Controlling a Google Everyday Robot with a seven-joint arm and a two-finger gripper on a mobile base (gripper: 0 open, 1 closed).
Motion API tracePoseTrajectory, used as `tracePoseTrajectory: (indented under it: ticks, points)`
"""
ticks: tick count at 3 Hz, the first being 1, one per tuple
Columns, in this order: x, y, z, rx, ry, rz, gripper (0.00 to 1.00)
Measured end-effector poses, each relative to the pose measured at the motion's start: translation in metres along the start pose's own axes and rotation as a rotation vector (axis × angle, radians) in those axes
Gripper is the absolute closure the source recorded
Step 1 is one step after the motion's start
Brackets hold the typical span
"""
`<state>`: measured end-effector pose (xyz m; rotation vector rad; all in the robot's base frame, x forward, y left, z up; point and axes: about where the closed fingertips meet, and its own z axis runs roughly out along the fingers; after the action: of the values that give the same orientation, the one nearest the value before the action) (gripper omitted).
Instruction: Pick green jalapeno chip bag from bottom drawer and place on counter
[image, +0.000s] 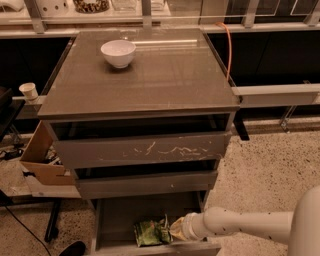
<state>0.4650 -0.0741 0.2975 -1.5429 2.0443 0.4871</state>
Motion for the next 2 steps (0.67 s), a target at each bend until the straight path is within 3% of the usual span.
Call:
tracePoseTrajectory:
  ticks: [2]
  points:
    - [-0.009,0.000,0.050,-0.049,-0.054,-0.022,1.00]
